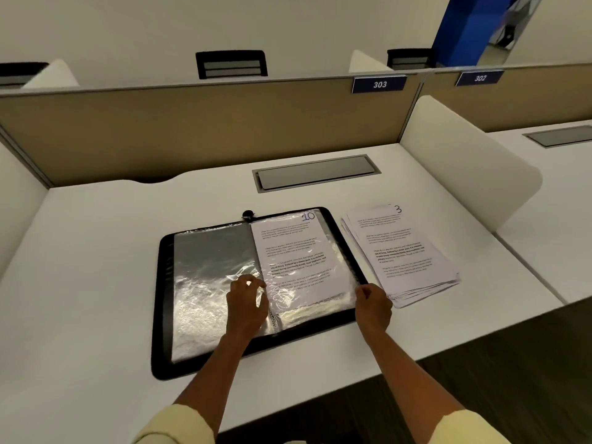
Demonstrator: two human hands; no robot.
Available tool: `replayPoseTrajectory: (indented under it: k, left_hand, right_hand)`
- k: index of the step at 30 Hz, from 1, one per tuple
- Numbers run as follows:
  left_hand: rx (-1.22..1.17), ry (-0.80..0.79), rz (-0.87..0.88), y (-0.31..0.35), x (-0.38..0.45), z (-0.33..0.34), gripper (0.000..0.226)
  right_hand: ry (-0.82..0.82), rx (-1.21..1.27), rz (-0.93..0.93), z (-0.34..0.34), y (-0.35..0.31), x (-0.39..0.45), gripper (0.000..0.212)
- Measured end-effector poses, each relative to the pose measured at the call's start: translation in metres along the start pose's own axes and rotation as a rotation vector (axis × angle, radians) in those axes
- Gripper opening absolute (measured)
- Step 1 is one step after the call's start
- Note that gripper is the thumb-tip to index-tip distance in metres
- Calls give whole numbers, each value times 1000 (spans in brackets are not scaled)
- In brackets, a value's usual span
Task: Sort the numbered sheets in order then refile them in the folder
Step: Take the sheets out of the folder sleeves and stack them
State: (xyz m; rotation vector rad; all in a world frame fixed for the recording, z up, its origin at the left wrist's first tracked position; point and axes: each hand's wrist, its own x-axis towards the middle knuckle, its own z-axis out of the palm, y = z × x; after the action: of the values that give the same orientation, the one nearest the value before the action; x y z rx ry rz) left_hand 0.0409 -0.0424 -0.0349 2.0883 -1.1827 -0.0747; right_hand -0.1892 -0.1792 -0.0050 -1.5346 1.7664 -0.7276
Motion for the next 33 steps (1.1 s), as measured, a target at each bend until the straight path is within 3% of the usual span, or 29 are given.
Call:
replayPoseTrajectory:
  k: [8, 18, 21, 28, 31, 33]
  left_hand:
    - [-128, -259, 200, 32, -12, 48, 49]
    - [-217, -310, 188, 48, -4, 52, 7]
    - [-260, -317, 136, 49, -2, 48, 2]
    - [-408, -216, -171, 59, 1, 42, 11]
    - [-431, -221, -217, 62, 3, 43, 17]
    - [-465, -216, -242, 64, 4, 42, 20]
  right_hand:
    - [6, 178, -26, -7, -9, 3, 15]
    - [-53, 373, 138, -7, -9, 3, 15]
    - [-59, 389, 157, -8, -7, 3, 14]
    - [22, 306, 139, -10, -3, 0, 6]
    - [-80, 343, 140, -13, -8, -14, 4]
    - [-198, 352, 137, -12, -12, -26, 15]
